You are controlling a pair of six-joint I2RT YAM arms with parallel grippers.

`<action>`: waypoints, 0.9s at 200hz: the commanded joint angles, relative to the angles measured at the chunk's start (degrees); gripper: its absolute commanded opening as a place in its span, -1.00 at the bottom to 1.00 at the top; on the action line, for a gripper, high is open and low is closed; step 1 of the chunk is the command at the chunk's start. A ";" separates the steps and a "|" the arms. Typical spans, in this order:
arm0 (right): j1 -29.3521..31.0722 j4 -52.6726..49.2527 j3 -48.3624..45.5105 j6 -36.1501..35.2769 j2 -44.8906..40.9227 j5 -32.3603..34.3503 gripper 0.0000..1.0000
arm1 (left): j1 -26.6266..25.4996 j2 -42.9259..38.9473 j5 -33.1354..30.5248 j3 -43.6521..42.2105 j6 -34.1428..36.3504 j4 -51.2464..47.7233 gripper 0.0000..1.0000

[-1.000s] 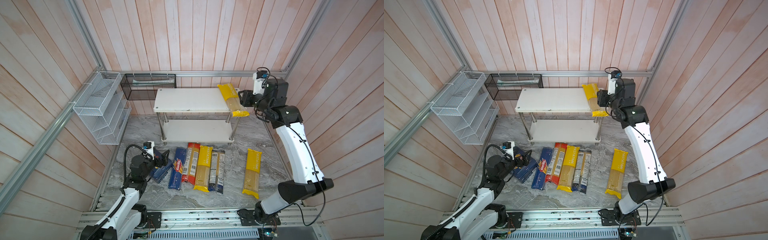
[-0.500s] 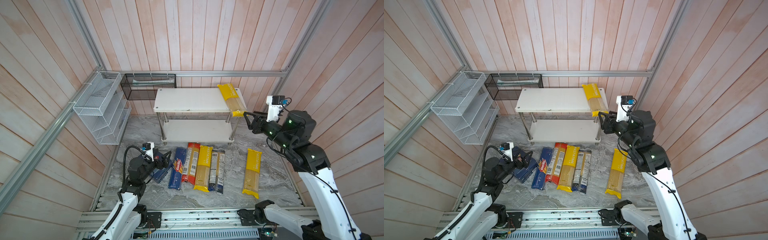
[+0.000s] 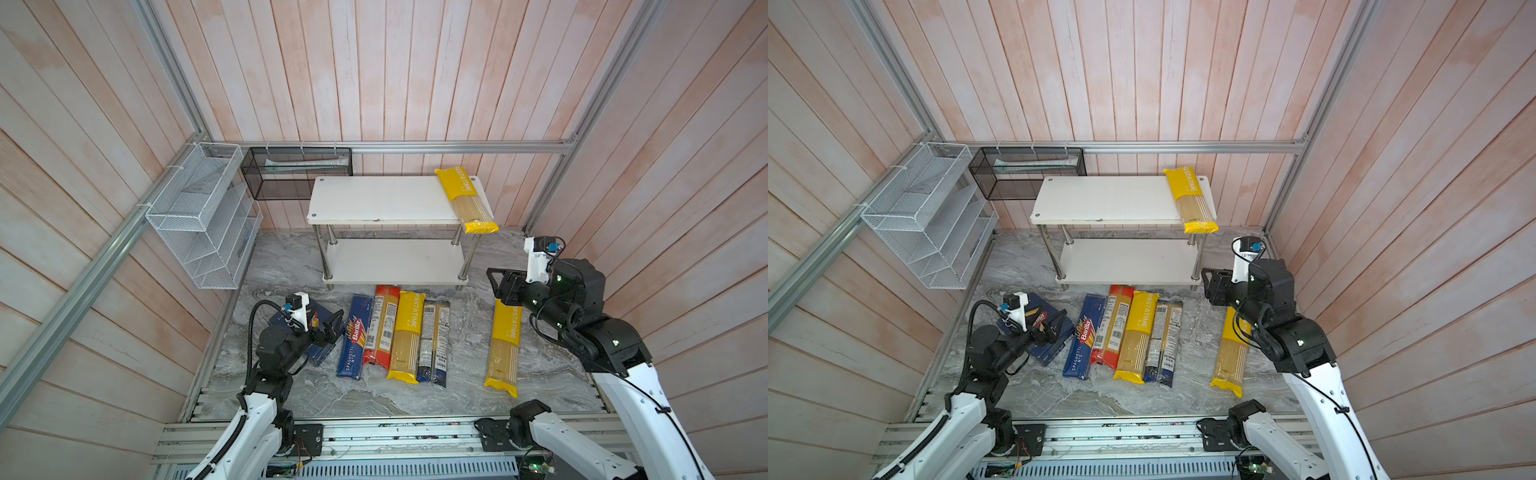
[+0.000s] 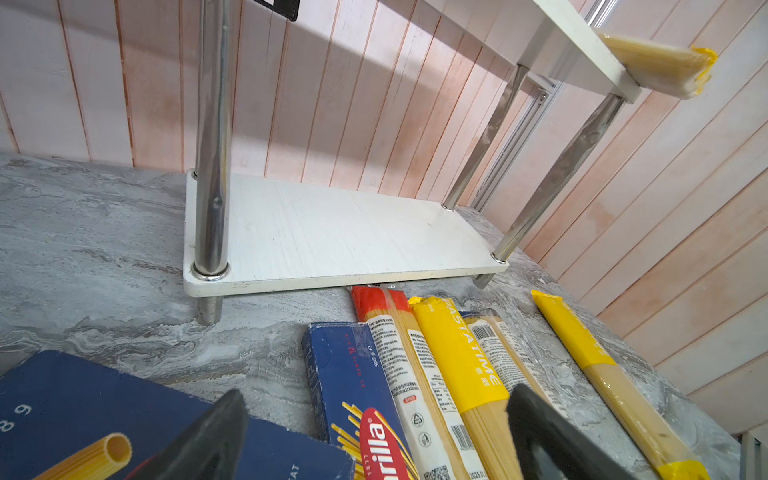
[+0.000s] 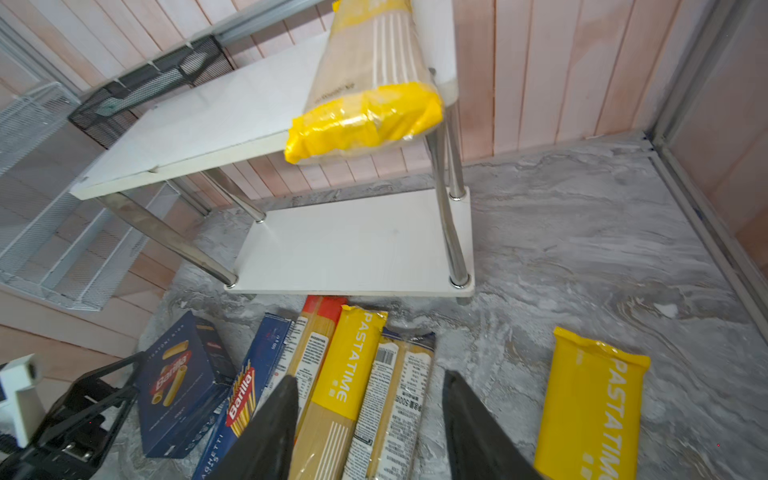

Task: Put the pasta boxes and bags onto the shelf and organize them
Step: 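Move the right gripper back down toward the other yellow PASTATIME bag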

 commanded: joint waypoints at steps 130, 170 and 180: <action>-1.58 9.76 -29.90 8.15 0.79 15.23 0.53 | -0.76 5.02 3.27 0.04 0.85 2.91 0.99; -5.63 12.23 -32.37 8.24 6.16 16.66 0.59 | -0.82 5.31 3.45 0.11 0.86 2.90 0.99; -6.79 12.43 -32.75 8.32 7.53 16.84 0.60 | -0.81 5.28 3.66 0.16 0.84 2.93 0.99</action>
